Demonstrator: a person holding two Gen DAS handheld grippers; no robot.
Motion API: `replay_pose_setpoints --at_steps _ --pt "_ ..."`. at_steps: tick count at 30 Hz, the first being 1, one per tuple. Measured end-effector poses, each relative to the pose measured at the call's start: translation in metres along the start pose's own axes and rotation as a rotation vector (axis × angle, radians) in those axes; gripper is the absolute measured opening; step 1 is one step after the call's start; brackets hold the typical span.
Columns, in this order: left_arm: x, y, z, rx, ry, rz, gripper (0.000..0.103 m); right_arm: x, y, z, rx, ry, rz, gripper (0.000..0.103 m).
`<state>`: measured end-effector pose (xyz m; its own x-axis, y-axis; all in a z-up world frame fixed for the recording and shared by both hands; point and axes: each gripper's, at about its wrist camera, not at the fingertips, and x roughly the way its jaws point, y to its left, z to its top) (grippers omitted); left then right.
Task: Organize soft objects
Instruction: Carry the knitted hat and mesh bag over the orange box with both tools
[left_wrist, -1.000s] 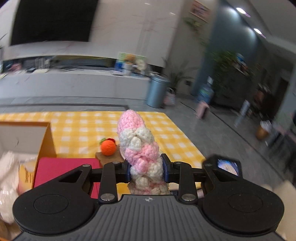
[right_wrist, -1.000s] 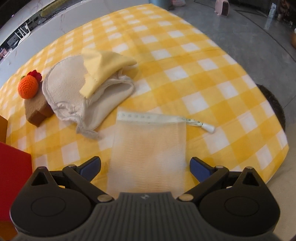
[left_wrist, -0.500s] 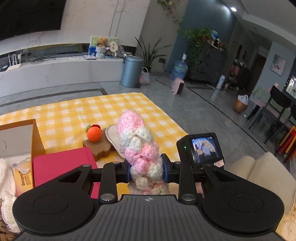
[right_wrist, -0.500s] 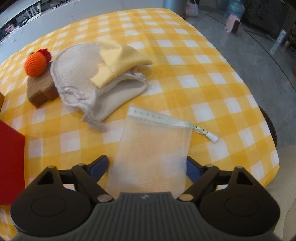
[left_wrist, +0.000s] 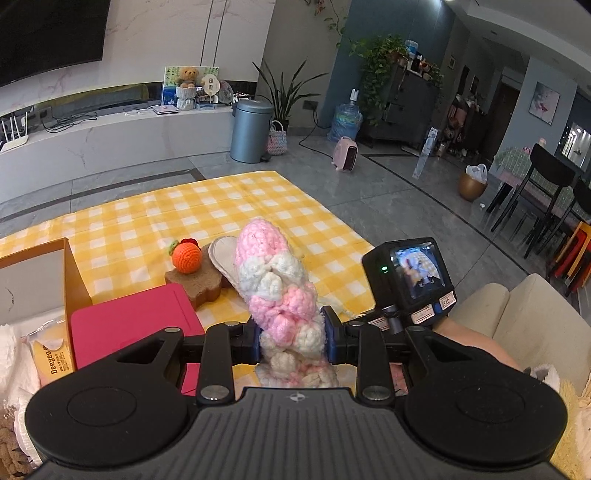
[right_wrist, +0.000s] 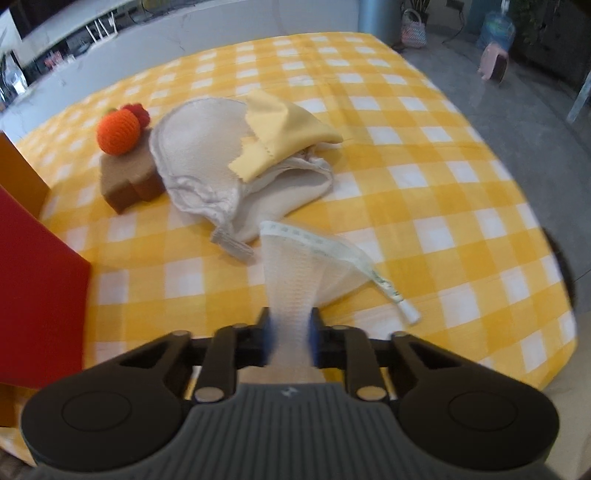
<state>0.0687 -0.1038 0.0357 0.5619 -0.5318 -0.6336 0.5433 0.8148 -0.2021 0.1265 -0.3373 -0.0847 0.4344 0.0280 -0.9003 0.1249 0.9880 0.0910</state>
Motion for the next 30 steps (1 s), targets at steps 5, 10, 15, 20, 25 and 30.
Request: replay_pose_setpoints --at_steps 5,10,15,20,25,30 --pt "-0.010 0.008 0.004 -0.017 -0.017 0.033 0.034 -0.011 0.001 -0.001 0.005 -0.036 0.065 0.013" --pt "-0.027 0.019 0.007 -0.029 -0.053 0.054 0.035 -0.023 -0.001 0.000 0.014 -0.077 0.141 0.009" --pt "-0.044 0.037 0.004 -0.061 -0.079 0.081 0.035 -0.034 -0.005 -0.004 0.027 -0.114 0.177 0.006" --pt "-0.065 0.062 0.000 -0.118 -0.130 0.092 0.035 -0.048 -0.002 -0.009 0.010 -0.146 0.210 0.006" --pt "-0.094 0.090 -0.013 -0.197 -0.217 0.121 0.035 -0.077 0.014 -0.011 -0.051 -0.200 0.312 0.006" --pt "-0.120 0.120 -0.023 -0.269 -0.269 0.183 0.035 -0.129 0.052 -0.004 -0.114 -0.315 0.364 0.006"
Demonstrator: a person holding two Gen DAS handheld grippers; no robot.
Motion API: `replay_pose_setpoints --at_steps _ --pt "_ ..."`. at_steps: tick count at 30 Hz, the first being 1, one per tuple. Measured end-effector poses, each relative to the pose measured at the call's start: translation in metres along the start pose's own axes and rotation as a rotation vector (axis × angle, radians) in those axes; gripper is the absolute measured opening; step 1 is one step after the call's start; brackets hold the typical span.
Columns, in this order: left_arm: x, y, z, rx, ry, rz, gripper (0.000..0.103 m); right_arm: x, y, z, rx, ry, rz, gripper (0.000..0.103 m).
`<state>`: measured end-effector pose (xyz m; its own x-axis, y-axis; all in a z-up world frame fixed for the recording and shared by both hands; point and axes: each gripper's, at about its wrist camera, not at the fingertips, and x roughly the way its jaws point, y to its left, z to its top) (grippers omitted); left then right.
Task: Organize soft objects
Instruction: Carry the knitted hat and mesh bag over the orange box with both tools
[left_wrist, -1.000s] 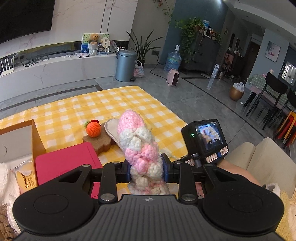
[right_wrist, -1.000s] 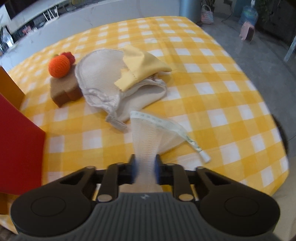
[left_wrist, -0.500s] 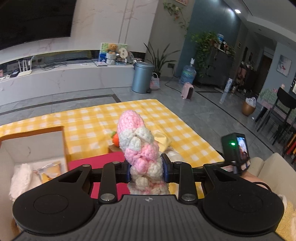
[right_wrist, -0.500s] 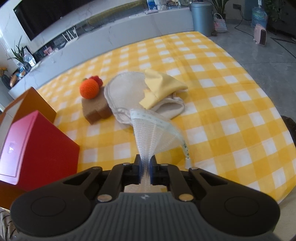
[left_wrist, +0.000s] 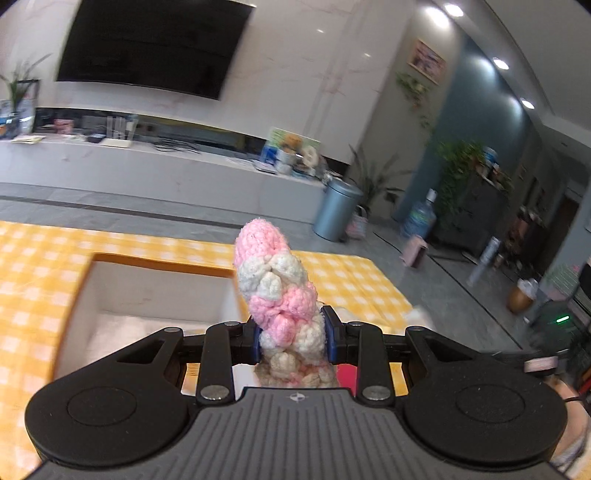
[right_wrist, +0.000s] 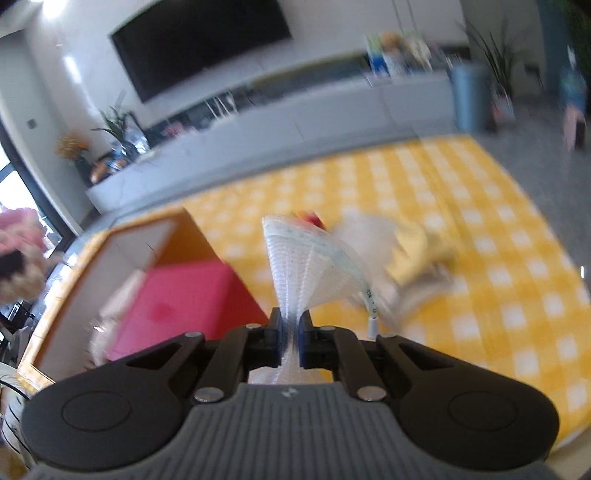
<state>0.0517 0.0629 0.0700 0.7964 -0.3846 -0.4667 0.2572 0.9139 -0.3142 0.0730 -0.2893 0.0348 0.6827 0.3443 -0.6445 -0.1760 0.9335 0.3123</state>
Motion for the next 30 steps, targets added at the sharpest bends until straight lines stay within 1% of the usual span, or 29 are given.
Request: replay_pose_setpoints --at_steps 4,6,8,11,12,14,17,19,22,23,26,27,28,30 --pt "-0.005 0.024 0.003 -0.067 -0.021 0.071 0.035 -0.018 0.062 0.024 -0.124 -0.080 0.083 0.006" --pt "-0.009 0.037 0.004 -0.091 -0.030 0.099 0.035 -0.020 0.095 0.033 -0.180 -0.112 0.106 0.006" --pt "-0.013 0.047 0.005 -0.114 -0.041 0.114 0.035 -0.019 0.123 0.039 -0.223 -0.149 0.107 0.006" --pt "-0.020 0.060 0.006 -0.129 -0.062 0.133 0.035 -0.005 0.160 0.048 -0.305 -0.169 0.109 0.006" --pt "-0.022 0.065 0.005 -0.135 -0.064 0.140 0.035 0.003 0.172 0.050 -0.346 -0.174 0.097 0.006" --pt "-0.022 0.072 0.005 -0.147 -0.069 0.151 0.035 0.020 0.195 0.051 -0.474 -0.176 0.068 0.006" --pt "-0.023 0.084 0.001 -0.162 -0.142 0.141 0.035 0.057 0.219 0.053 -0.646 -0.146 0.027 0.004" --pt "-0.018 0.091 0.001 -0.175 -0.120 0.149 0.035 0.086 0.225 0.056 -0.716 -0.093 -0.002 0.003" --pt "-0.012 0.102 -0.003 -0.201 -0.129 0.173 0.035 0.123 0.236 0.054 -0.805 -0.042 -0.031 0.003" --pt "-0.009 0.105 -0.004 -0.215 -0.130 0.184 0.035 0.134 0.239 0.054 -0.815 -0.027 -0.023 0.003" --pt "-0.001 0.118 -0.009 -0.259 -0.121 0.209 0.035 0.168 0.245 0.054 -0.766 0.058 -0.017 0.003" --pt "0.001 0.122 -0.010 -0.266 -0.116 0.208 0.035 0.182 0.249 0.052 -0.789 0.081 -0.022 0.003" --pt "0.002 0.126 -0.012 -0.270 -0.115 0.185 0.035 0.193 0.259 0.042 -0.851 0.090 -0.041 0.003" --pt "0.003 0.136 -0.016 -0.289 -0.104 0.116 0.036 0.219 0.269 0.028 -1.017 0.126 -0.083 0.003"
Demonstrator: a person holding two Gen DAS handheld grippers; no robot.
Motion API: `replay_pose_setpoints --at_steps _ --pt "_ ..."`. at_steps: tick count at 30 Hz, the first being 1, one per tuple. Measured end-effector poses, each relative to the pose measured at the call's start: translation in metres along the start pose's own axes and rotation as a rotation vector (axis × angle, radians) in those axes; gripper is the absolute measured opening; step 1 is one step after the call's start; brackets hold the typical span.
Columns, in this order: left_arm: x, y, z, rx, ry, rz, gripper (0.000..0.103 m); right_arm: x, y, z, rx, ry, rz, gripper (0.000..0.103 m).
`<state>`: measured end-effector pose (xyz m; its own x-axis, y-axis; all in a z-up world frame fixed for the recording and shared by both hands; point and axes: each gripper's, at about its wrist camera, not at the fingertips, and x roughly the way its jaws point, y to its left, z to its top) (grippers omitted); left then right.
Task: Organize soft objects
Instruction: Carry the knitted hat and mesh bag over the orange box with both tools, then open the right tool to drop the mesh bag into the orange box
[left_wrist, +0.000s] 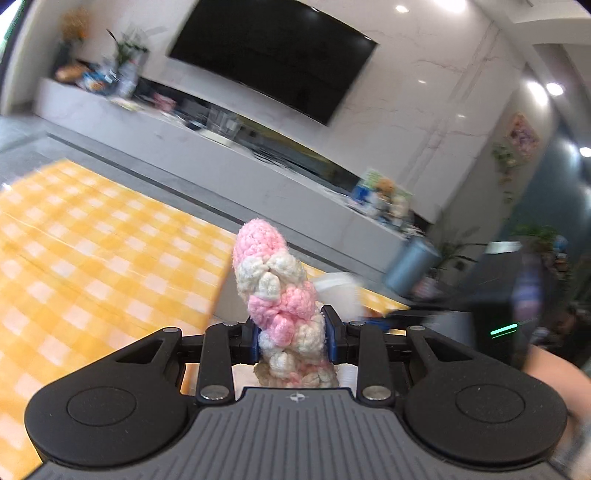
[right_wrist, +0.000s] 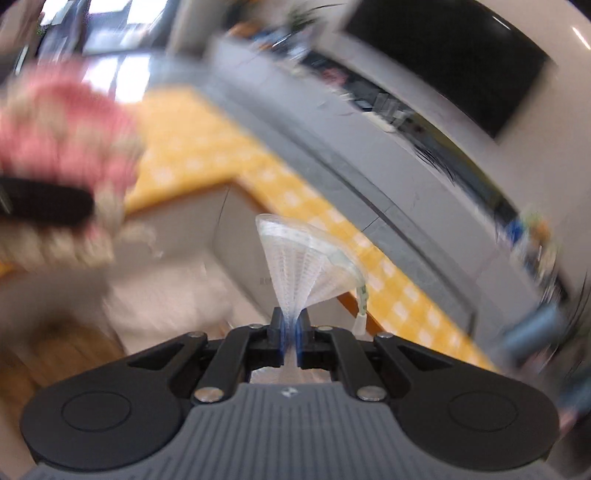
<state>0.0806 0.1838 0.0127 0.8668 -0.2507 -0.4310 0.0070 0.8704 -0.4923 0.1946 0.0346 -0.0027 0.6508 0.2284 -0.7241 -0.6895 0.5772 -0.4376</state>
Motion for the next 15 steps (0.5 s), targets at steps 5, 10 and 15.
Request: replay_pose_setpoints --at_steps 5,10,15 --pt "-0.001 0.005 0.001 -0.019 -0.010 -0.009 0.036 0.045 0.000 0.007 -0.154 0.091 0.070 0.003" --pt "0.008 -0.002 -0.003 0.018 0.010 -0.006 0.036 0.063 0.005 0.009 -0.393 0.058 0.134 0.002" --pt "0.028 -0.021 0.000 0.141 0.017 0.048 0.036 0.074 0.001 0.009 -0.435 0.054 0.207 0.002"
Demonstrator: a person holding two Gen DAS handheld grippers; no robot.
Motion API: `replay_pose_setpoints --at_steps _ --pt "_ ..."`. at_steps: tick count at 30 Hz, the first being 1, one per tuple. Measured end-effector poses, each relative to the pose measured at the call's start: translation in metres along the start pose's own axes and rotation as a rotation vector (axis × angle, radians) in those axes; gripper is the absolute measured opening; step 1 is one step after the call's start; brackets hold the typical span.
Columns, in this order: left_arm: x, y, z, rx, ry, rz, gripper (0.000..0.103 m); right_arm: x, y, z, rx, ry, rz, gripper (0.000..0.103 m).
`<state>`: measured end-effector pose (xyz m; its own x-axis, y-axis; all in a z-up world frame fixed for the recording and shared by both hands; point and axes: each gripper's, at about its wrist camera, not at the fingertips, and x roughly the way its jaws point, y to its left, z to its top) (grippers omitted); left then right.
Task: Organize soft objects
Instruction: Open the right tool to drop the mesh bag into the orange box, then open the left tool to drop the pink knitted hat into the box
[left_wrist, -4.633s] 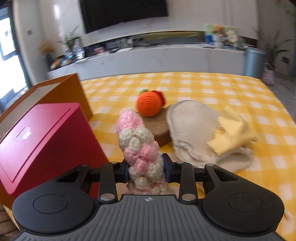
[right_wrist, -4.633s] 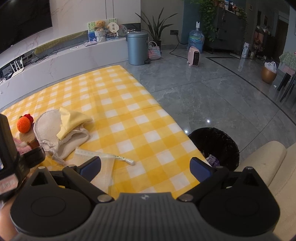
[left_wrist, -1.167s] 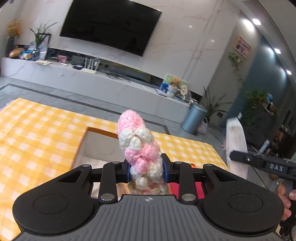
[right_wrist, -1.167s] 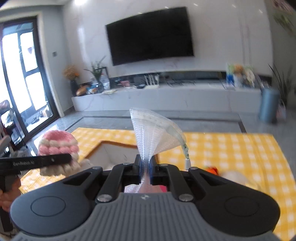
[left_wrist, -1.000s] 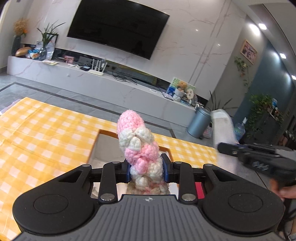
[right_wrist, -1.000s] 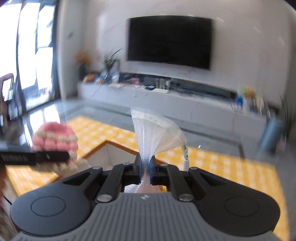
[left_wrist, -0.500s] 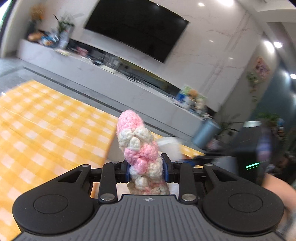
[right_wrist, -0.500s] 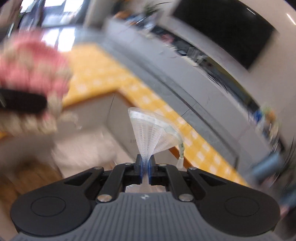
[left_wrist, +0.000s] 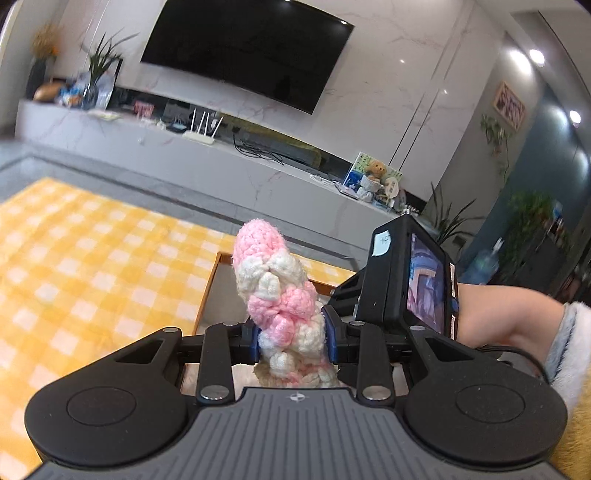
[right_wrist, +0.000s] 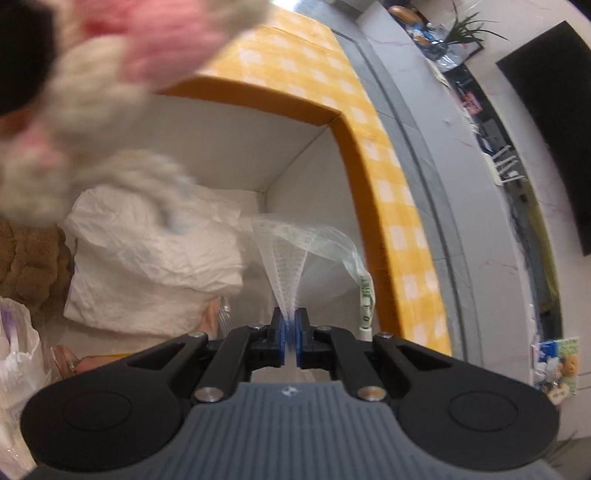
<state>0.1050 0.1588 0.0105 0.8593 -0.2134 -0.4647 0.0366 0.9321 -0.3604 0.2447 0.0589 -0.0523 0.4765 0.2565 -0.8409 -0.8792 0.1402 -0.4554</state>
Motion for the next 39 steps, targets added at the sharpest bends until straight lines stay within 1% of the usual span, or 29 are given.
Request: replay_pose_setpoints --at_steps 3,6,7,10,11,12,13,14,15,16,18,20,21,22,23,24,26,28,29,31,33,36,39 --pt "0.005 -0.005 -0.003 0.023 0.016 0.032 0.036 0.015 -0.004 0.000 -0.034 0.027 0.005 0.002" --pt "0.008 -0.005 -0.007 0.038 0.037 0.049 0.036 0.025 0.001 0.000 -0.073 0.055 -0.036 0.002" --pt "0.008 -0.003 -0.008 0.035 0.042 0.053 0.036 0.024 0.000 0.001 -0.078 0.047 -0.043 0.003" --pt "0.008 0.002 -0.007 0.018 0.046 0.063 0.036 0.022 -0.008 0.004 -0.033 0.024 -0.047 0.005" --pt "0.007 0.002 -0.007 0.017 0.044 0.063 0.036 0.021 -0.008 0.004 -0.028 0.023 -0.046 0.009" --pt "0.006 0.003 -0.006 0.018 0.044 0.062 0.036 0.019 -0.008 0.004 -0.028 0.022 -0.038 0.024" --pt "0.006 0.003 -0.006 0.018 0.045 0.061 0.036 0.016 -0.003 0.003 -0.025 0.025 -0.022 0.045" --pt "0.005 0.004 -0.006 0.018 0.048 0.063 0.036 0.014 -0.002 0.004 -0.021 0.029 -0.009 0.052" --pt "0.004 0.004 -0.006 0.015 0.053 0.068 0.036 0.011 0.001 0.005 -0.014 0.023 -0.027 0.055" --pt "0.003 0.006 -0.004 0.011 0.055 0.072 0.036 0.007 0.002 0.005 -0.003 0.018 -0.050 0.061" --pt "0.000 0.009 -0.003 -0.005 0.039 0.070 0.036 -0.002 0.004 0.004 0.036 0.004 -0.086 0.071" --pt "-0.001 0.011 -0.003 -0.018 0.032 0.069 0.036 -0.016 0.005 0.002 0.093 -0.026 -0.127 0.078" --pt "0.000 0.011 -0.003 -0.016 0.035 0.068 0.036 -0.025 0.006 0.001 0.118 -0.049 -0.150 0.085" --pt "0.001 0.010 -0.004 -0.010 0.041 0.067 0.036 -0.035 0.009 -0.001 0.141 -0.076 -0.178 0.088" --pt "0.002 0.008 -0.005 -0.002 0.048 0.067 0.036 -0.045 0.011 -0.003 0.161 -0.102 -0.200 0.088" --pt "0.004 0.005 -0.005 0.007 0.056 0.068 0.036 -0.056 0.014 -0.006 0.181 -0.125 -0.220 0.091" --pt "0.009 0.001 -0.007 0.012 0.072 0.079 0.036 -0.072 0.016 -0.010 0.232 -0.150 -0.258 0.093" --pt "0.012 -0.003 -0.010 -0.005 0.096 0.102 0.036 -0.086 0.022 -0.014 0.307 -0.163 -0.333 0.093" --pt "0.014 -0.005 -0.012 0.004 0.111 0.107 0.036 -0.095 0.026 -0.018 0.342 -0.179 -0.366 0.093" --pt "0.018 -0.013 -0.018 0.051 0.137 0.131 0.036 -0.109 0.033 -0.026 0.401 -0.214 -0.384 0.093" --pt "0.023 -0.020 -0.023 0.099 0.152 0.183 0.036 -0.122 0.038 -0.033 0.453 -0.242 -0.409 0.093" --pt "0.029 -0.025 -0.027 0.142 0.160 0.228 0.036 -0.138 0.042 -0.041 0.494 -0.304 -0.428 0.093" --pt "0.031 -0.026 -0.029 0.179 0.164 0.264 0.036 -0.145 0.047 -0.042 0.505 -0.297 -0.443 0.092"
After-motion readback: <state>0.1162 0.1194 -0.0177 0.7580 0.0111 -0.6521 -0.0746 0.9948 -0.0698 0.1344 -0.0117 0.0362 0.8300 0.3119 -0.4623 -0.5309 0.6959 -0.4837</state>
